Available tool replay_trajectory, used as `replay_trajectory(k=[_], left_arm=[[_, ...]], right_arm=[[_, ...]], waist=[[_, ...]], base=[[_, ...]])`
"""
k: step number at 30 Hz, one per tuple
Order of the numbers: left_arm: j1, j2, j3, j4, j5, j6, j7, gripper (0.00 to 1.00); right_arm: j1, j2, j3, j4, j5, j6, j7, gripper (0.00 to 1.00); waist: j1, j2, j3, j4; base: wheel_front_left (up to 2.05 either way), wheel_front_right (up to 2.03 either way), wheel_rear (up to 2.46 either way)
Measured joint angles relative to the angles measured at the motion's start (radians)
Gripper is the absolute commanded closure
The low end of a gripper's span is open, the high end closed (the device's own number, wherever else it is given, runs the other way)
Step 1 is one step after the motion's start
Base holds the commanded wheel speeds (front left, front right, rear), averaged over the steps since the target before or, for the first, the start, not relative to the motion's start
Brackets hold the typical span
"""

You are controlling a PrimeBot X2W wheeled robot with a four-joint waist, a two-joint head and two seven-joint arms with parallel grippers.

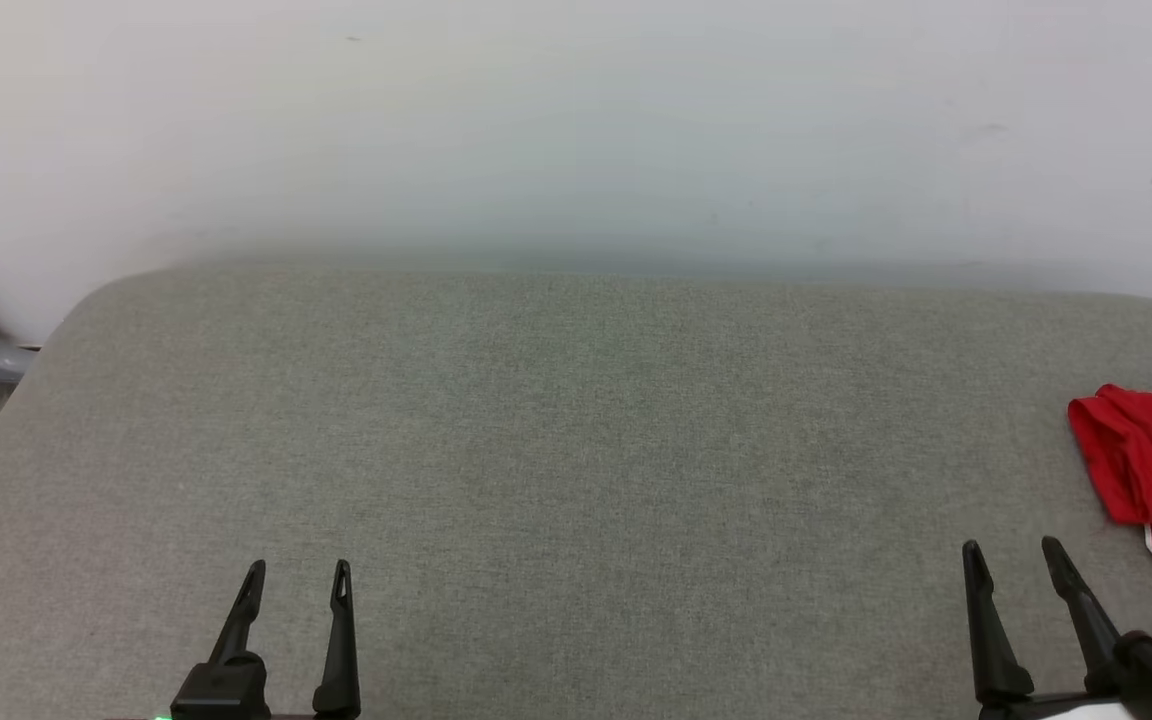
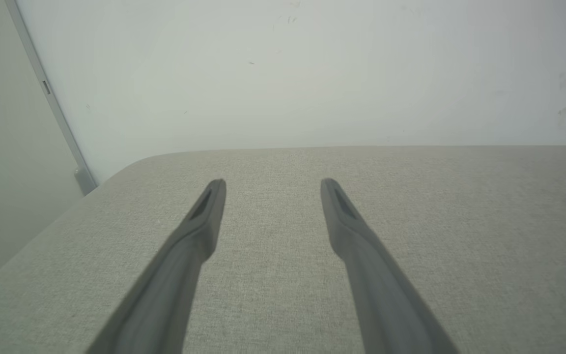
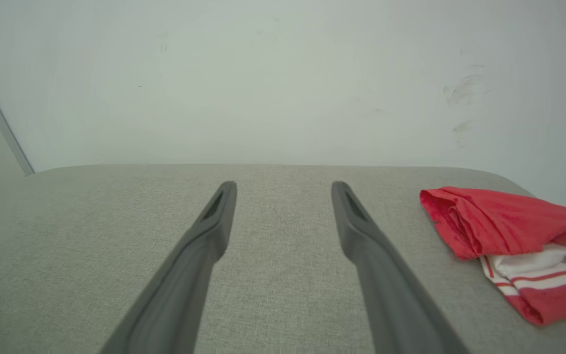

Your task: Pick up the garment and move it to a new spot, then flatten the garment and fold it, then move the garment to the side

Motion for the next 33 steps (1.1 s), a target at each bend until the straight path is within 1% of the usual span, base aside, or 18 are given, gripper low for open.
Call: replay_trajectory(k=[12,13,18,33], left_arm=[[0.010,-0.004,0.008,0.003,0.002,-0.016,0.000,0.00],[0.010,-0.004,0.007,0.007,0.002,-0.016,0.000,1.00],[0.018,-0.007,0.007,0.056,-0.019,-0.018,0.012,1.00],[-0.020,-0.011,0.033,0.087,-0.320,-0.047,0.084,1.00]], right_arm=[[0.024,0.012,0.005,-0.004,-0.002,0.000,-0.005,0.00],[0.024,0.012,0.005,0.002,-0.001,0.000,-0.005,1.00],[0.025,0.012,0.008,0.044,0.016,0.000,0.002,1.00],[-0.007,0.012,0.004,0.077,0.305,0.000,0.066,1.00]], waist=[[0.0001,0.0000,-0.013,-0.009],[0.0002,0.0000,-0.013,-0.009],[0.0001,0.0000,-0.012,-0.010],[0.0001,0.0000,-0.005,-0.014]], base=[[0.00,0.00,0.00],[0.00,0.00,0.00],[0.00,0.00,0.00],[0.00,0.00,0.00]])
